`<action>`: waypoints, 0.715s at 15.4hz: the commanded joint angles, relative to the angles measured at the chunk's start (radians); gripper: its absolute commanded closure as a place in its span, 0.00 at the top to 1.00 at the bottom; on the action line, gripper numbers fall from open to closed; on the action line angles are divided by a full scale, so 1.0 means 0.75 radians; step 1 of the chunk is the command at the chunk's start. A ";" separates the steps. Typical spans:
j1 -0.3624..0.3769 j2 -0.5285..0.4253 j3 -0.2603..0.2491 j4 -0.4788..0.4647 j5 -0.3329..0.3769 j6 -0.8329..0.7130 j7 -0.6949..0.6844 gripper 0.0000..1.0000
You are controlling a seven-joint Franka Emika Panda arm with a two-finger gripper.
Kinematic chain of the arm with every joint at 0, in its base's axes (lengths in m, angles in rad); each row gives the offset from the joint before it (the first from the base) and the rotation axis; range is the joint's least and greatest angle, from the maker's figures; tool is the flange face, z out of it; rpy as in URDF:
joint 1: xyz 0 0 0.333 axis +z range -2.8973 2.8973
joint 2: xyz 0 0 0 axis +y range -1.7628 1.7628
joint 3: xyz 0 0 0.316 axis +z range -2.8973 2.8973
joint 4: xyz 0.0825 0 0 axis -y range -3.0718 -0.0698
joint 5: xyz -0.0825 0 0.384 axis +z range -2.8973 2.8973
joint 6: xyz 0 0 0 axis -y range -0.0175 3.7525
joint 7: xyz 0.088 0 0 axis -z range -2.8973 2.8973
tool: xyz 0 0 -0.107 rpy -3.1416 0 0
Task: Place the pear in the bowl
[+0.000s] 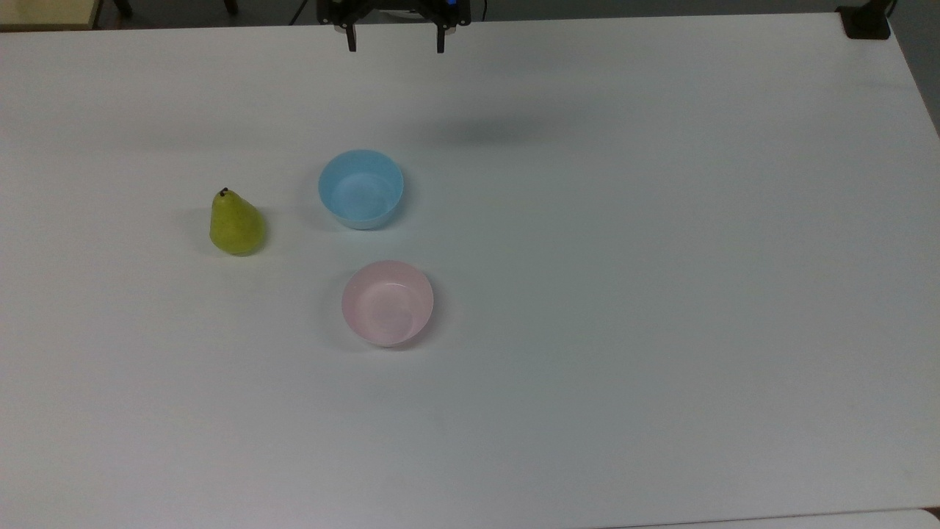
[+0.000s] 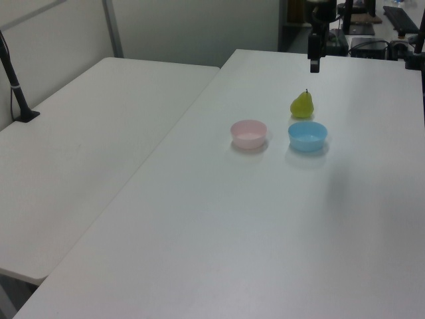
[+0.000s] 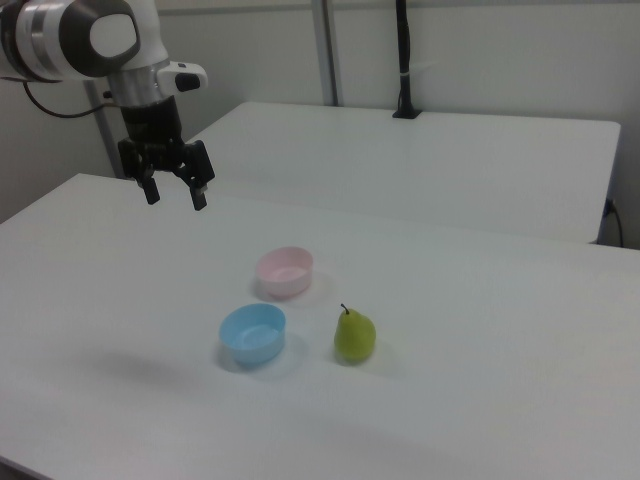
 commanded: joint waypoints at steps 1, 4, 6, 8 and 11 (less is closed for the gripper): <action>0.015 -0.030 -0.017 -0.026 0.007 -0.014 0.010 1.00; 0.013 -0.033 -0.019 -0.024 0.006 -0.014 0.010 1.00; 0.007 -0.030 -0.019 -0.024 0.008 -0.016 0.010 1.00; 0.005 -0.030 -0.022 -0.022 0.008 -0.016 0.008 1.00; -0.021 -0.024 -0.034 -0.020 0.006 -0.002 -0.025 1.00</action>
